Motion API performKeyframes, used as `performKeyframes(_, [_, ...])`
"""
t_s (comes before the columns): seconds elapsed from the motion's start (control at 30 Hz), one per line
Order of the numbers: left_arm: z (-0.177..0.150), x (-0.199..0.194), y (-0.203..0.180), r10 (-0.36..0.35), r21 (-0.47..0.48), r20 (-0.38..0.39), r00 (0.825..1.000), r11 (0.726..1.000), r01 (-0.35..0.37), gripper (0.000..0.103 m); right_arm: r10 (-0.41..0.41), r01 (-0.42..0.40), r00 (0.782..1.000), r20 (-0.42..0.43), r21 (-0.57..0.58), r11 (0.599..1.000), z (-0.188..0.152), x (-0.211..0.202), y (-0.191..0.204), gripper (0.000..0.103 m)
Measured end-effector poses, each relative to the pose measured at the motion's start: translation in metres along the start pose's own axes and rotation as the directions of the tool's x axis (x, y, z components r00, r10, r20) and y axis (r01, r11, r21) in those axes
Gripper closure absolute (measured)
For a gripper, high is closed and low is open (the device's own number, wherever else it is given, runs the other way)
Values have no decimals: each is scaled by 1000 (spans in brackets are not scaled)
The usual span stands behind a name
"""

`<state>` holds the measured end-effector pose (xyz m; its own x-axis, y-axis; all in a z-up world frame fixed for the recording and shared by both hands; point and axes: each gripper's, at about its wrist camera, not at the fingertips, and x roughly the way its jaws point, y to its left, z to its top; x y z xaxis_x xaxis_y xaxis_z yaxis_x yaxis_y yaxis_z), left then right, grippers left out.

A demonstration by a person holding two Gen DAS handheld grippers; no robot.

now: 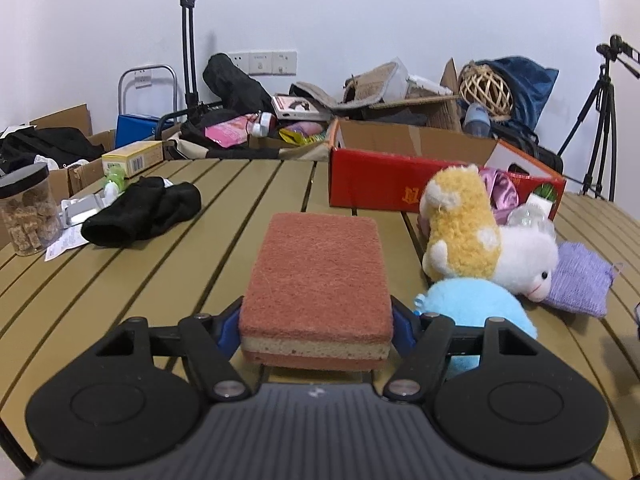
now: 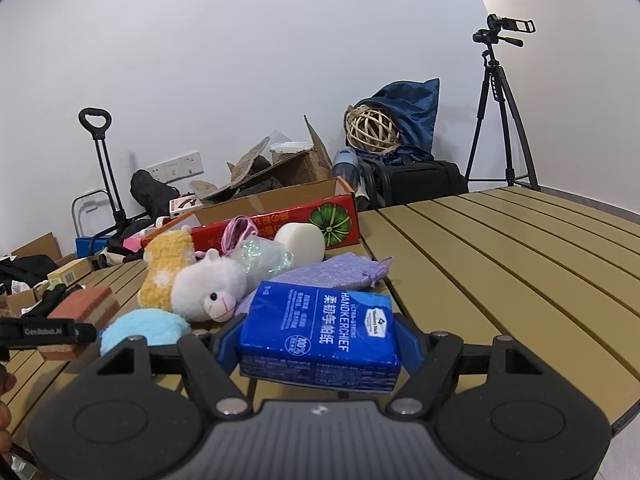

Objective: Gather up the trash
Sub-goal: 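Carry the tissue pack and sponge with both tools down toward the black bin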

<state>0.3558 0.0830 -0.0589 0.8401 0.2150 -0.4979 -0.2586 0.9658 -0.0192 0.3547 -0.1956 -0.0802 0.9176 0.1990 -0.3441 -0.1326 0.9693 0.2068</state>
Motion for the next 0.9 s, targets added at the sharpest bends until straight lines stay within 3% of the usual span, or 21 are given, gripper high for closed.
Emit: performKeyframes(0.9, [-26,-81,5,-116,22,115,987,993,114,32,64,-58,997,46,-121,991,-13,-49,27,29])
